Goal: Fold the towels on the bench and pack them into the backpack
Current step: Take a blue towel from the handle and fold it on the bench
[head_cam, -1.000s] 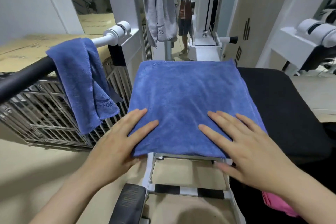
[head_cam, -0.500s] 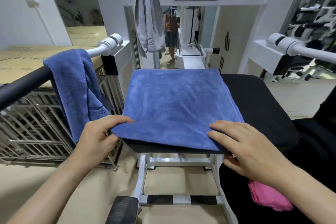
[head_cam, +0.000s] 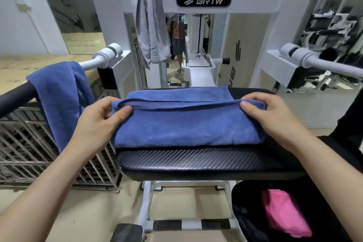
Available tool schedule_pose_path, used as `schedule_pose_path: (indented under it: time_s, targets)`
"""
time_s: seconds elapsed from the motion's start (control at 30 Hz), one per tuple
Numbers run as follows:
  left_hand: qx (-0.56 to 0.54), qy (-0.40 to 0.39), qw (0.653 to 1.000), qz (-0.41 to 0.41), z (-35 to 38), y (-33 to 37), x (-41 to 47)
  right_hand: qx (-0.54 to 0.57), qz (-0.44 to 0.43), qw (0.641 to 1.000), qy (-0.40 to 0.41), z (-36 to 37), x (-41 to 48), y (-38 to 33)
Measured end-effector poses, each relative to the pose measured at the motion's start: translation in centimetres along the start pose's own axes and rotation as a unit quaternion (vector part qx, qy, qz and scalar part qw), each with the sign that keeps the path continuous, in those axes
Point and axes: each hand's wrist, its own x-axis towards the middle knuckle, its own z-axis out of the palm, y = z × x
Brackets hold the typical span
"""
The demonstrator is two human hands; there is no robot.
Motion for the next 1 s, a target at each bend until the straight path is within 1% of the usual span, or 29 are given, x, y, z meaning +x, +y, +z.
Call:
schedule_pose_path:
  time_s: [0.07,0.17,0.23,0.3,0.4,0.43,0.5,0.57,0.63,0.7,0.77,0.83,0.9,0.93,0.97,1.0]
  targets:
    - [0.003,0.012,1.0,-0.01,0.7,-0.1,2.1,-0.04,0.004,0.999,0.02,0.6,2.4,0.2]
    - [-0.06,0.033,0.993,-0.091,1.5,-0.5,5.5,-0.138,-0.008,0.99,0.03,2.0,6.0,-0.1]
    - [-0.059,0.049,0.988,-0.134,2.0,-0.9,7.4,-0.178,-0.015,0.983,0.033,2.9,8.2,-0.2]
    - [-0.01,0.061,0.987,-0.151,2.4,-1.6,9.0,-0.209,-0.017,0.977,0.034,3.7,10.0,-0.2]
    - [0.143,0.071,0.973,-0.167,3.4,-2.4,10.0,-0.29,-0.035,0.956,0.013,4.9,11.5,0.9]
    - [0.163,0.07,0.968,-0.177,3.6,-2.5,10.1,-0.331,-0.042,0.943,0.005,5.3,11.6,1.4]
    - [0.169,0.065,0.964,-0.193,3.7,-3.0,10.5,-0.405,-0.057,0.912,0.003,5.9,11.8,2.4]
    - [0.176,0.053,0.961,-0.208,3.5,-3.5,10.9,-0.45,-0.074,0.89,0.01,6.1,11.8,2.8]
    - [0.165,0.045,0.961,-0.216,3.5,-3.6,11.1,-0.456,-0.068,0.887,0.016,5.8,11.7,3.0]
    - [0.117,0.029,0.966,-0.229,3.6,-3.7,11.0,-0.443,-0.059,0.895,-0.003,5.3,12.1,3.6]
    - [0.06,0.02,0.972,-0.228,3.7,-3.5,10.8,-0.412,-0.057,0.908,-0.044,4.9,12.9,4.2]
    - [0.033,0.051,0.975,-0.216,3.6,-3.6,10.7,-0.364,-0.061,0.928,-0.049,4.5,13.1,4.4]
    - [0.047,0.066,0.974,-0.212,3.4,-3.3,10.8,-0.348,-0.067,0.935,-0.027,4.4,12.7,4.2]
    - [0.078,0.064,0.973,-0.206,3.5,-3.4,10.9,-0.363,-0.076,0.929,-0.007,4.4,12.4,4.1]
    - [0.137,0.064,0.97,-0.19,3.6,-3.6,11.0,-0.391,-0.092,0.916,0.018,4.6,12.1,3.9]
    - [0.21,0.068,0.96,-0.17,3.7,-3.9,11.1,-0.432,-0.113,0.894,0.042,4.8,11.7,3.3]
